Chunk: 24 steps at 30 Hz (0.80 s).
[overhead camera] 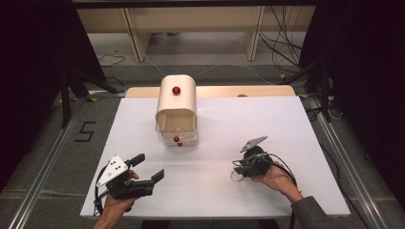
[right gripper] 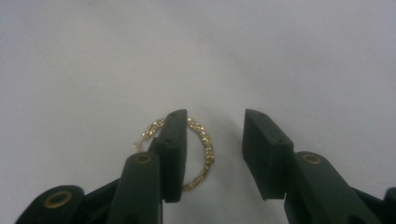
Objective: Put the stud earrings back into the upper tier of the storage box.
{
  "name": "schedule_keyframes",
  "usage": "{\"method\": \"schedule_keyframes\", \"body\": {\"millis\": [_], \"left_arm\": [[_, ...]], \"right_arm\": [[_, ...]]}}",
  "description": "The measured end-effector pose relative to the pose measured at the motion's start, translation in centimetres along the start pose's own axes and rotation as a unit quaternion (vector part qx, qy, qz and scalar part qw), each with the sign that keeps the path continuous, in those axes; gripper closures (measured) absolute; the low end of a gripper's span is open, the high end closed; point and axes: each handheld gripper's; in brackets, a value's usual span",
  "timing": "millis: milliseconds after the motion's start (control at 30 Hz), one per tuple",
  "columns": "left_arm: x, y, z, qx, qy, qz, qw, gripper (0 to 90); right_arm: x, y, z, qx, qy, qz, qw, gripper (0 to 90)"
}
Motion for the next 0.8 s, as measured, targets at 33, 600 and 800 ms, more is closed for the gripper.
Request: {"method": "schedule_keyframes", "body": {"millis": [33, 600, 800], "left_arm": [[0.0, 0.0, 0.0, 0.0, 0.0, 0.0, 1.0, 8.8], [-0.02, 0.02, -0.04, 0.002, 0.0, 0.001, 1.0, 8.9], [0.01, 0.01, -0.04, 0.002, -0.001, 0.0, 1.0, 8.9]], "right_arm": [[0.06, 0.01, -0.07, 0.002, -0.002, 0.004, 1.0, 62.8], [0.53, 0.1, -0.49, 0.015, 0.004, 0.031, 0.9994, 86.6], [0.33, 0.02, -0.1, 0.007, 0.003, 0.027, 0.9996, 86.8]]}}
Point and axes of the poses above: each handheld gripper's, and its own axes: z roughly backward along the jaws, y roughly out of its underside, x roughly to its left, and after that the axes turned 10 degrees about z, right-handed
